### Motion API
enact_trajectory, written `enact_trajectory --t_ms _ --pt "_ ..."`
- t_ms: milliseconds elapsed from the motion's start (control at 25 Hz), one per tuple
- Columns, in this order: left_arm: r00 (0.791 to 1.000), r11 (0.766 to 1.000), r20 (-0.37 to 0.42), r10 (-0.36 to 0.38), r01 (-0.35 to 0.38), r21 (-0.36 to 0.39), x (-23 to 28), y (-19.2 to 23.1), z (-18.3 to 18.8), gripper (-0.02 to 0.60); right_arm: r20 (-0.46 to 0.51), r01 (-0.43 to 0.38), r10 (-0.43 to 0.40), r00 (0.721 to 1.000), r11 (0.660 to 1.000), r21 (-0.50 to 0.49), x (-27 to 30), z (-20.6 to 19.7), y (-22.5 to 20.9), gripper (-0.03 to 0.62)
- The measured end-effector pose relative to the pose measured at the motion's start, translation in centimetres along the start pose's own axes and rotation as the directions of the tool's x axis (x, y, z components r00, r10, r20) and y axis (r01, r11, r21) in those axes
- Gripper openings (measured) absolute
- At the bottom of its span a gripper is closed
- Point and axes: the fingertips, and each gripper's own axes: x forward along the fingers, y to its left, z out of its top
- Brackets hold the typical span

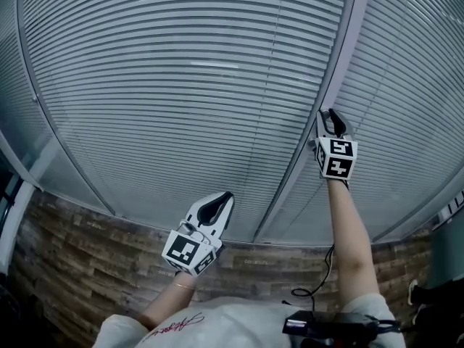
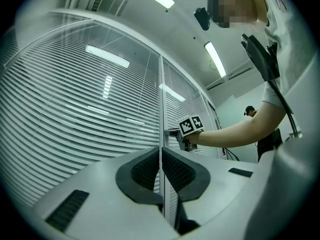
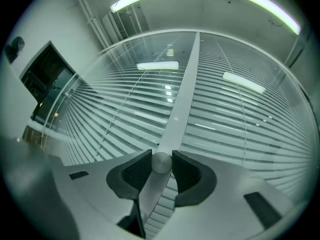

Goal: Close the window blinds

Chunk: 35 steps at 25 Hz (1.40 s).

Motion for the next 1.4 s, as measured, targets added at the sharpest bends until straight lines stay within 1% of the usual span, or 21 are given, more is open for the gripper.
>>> enact_trajectory --t_ms 80,200,240,320,480,680,800,960,1120,1400 --pt "1.000 1.000 0.001 -0.005 0.005 0.002 0.2 -0.2 0.0 0.028 -0.014 -0.018 0.017 1.000 0.996 -0.082 0.0 0.0 0.0 0.133" --pt "1.000 1.000 0.001 -0.004 0.004 -0.002 0.3 -0.1 0.0 0.029 -0.037 -0.030 0.023 0.999 0.980 -0.195 0.0 0.0 0.4 0.132" --pt "1.000 1.000 0.000 -0.006 0.006 -0.003 0.3 -0.1 -0.1 0.028 -0.039 -0.029 0.020 0.999 0.971 -0.237 0.0 0.0 0.6 0.132" --pt "1.000 1.000 0.002 -0.013 0.013 -0.004 0.3 -0.2 -0.2 0.028 -0.046 -0.025 0.011 0.999 0.942 -0.335 -0.1 0.1 0.8 0.132" --pt "1.000 1.000 0.004 -0.016 0.016 -0.003 0.2 -0.2 -0.5 0.028 -0.063 -0.042 0.011 0.998 0.855 -0.517 -0.2 0.1 1.2 0.132" --pt "1.000 1.000 0.001 -0.013 0.013 -0.007 0.1 -0.1 -0.7 0.029 -0.077 -0.062 0.018 0.997 0.780 -0.622 -0.2 -0.3 1.5 0.132" --pt "1.000 1.000 0.001 -0.007 0.007 -0.011 0.0 0.0 -0.6 0.028 -0.088 -0.076 0.021 0.996 0.717 -0.693 -0.3 -0.3 1.7 0.132" --pt "1.000 1.000 0.006 -0.014 0.014 -0.009 0.1 -0.3 -0.5 0.029 -0.095 -0.091 0.028 0.995 0.638 -0.765 -0.4 -0.3 1.8 0.132" --pt "1.000 1.000 0.004 -0.018 0.018 -0.009 0.2 -0.4 -0.6 0.029 -0.105 -0.100 0.023 0.994 0.544 -0.833 -0.3 -0.4 1.9 0.132" --pt "1.000 1.000 0.006 -0.016 0.016 0.005 0.4 -0.5 -0.4 0.029 -0.123 -0.118 0.016 0.992 0.410 -0.904 -0.1 -0.9 1.9 0.132"
